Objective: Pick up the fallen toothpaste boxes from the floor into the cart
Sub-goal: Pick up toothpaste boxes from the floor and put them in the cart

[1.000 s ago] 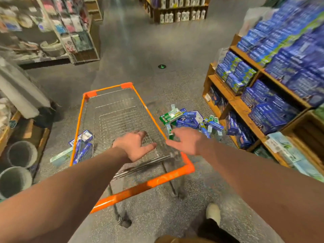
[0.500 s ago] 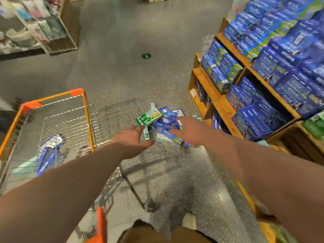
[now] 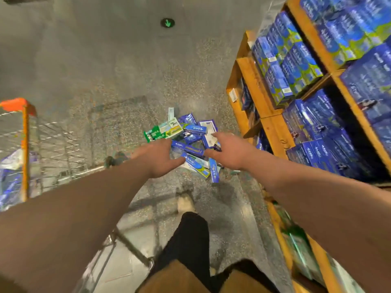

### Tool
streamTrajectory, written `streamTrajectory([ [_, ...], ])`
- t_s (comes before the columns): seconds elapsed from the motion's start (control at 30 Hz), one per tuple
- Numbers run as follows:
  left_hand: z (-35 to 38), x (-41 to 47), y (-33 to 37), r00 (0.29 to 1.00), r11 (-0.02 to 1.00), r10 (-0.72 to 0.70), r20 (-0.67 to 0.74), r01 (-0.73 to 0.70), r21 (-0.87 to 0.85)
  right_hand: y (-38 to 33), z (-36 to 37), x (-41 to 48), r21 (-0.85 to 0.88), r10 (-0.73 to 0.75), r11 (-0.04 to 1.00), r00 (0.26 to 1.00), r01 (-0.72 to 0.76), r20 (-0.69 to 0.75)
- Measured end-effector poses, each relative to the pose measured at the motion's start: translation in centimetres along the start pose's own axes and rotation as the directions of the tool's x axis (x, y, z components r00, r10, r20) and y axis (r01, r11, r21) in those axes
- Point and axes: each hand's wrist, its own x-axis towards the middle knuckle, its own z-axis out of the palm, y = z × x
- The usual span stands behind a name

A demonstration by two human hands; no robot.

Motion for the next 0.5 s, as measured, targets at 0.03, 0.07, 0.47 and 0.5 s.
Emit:
streamTrajectory([
  [0.03, 0.4, 2.5, -0.4, 1.000, 1.000, 0.008, 0.000, -0.008, 0.014, 0.5, 0.2, 2.1, 0.006, 0.003, 1.000, 1.000, -0.003, 0.005],
  [0.07, 0.7, 4.9, -0.8, 1.000, 0.999, 0.015, 0.001, -0.016, 0.030, 1.1, 0.6, 4.4, 0.007, 0.002, 1.000, 1.000, -0.002, 0.014],
  [0.47, 17.2, 29.7, -3.2, 0.974, 0.974, 0.113, 0.194, -0.147, 0.170, 13.5, 15.9, 28.5, -0.005, 0.158, 0.987, 0.968, -0.160, 0.196],
  [0.5, 19.5, 31.3, -3.2, 0.972, 0.975, 0.109, 0.210, -0.145, 0.166, 14.5, 17.5, 29.8, 0.036, 0.156, 0.986, 0.971, -0.165, 0.182],
])
